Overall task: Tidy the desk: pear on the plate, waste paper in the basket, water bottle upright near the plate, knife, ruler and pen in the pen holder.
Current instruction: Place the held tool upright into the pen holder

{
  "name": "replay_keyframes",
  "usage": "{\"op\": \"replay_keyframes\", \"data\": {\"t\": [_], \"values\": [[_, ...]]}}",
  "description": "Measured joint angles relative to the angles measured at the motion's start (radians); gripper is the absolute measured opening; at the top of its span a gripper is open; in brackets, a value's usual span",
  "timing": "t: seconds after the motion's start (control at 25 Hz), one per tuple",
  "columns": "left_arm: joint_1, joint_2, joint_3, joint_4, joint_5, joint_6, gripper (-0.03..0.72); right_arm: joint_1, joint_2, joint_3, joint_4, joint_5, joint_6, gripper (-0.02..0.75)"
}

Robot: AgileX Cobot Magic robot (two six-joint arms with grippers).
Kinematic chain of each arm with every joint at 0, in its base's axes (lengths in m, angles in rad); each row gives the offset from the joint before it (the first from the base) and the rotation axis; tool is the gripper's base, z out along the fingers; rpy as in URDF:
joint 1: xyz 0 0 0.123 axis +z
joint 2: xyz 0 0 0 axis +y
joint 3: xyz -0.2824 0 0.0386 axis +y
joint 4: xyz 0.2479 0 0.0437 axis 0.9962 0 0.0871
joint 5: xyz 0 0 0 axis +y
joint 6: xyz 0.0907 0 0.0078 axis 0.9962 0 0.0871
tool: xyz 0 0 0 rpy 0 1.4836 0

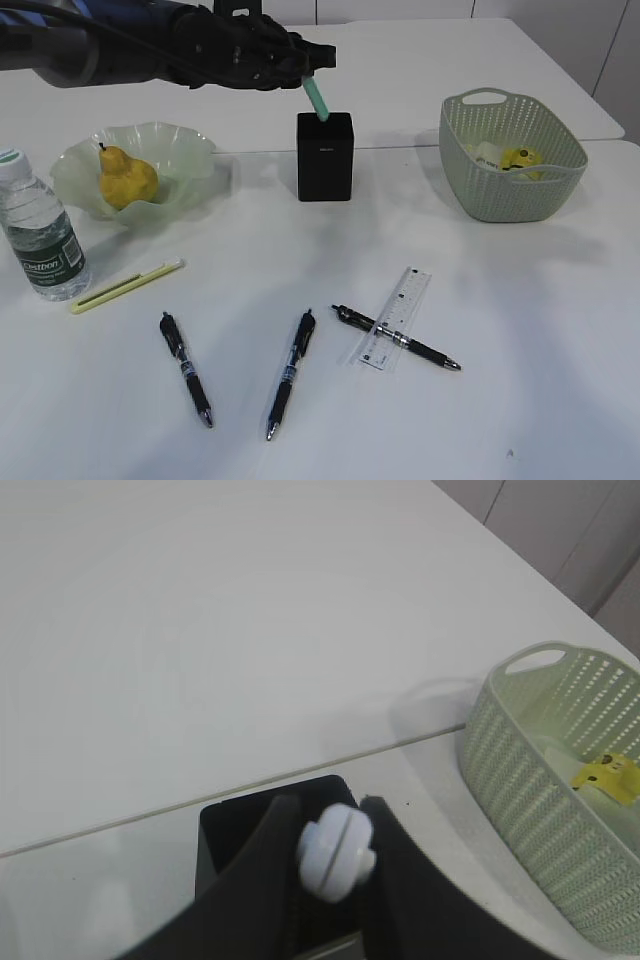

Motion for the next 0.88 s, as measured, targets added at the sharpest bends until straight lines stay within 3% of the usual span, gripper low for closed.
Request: {"op": "replay_keyframes", "data": {"t": [0.88], "values": [[0.000,0.051,-0.002,0.000,-0.028,0.000,0.101,0.000,0.000,0.000,0.000,-0.010,0.000,0.472]]}}
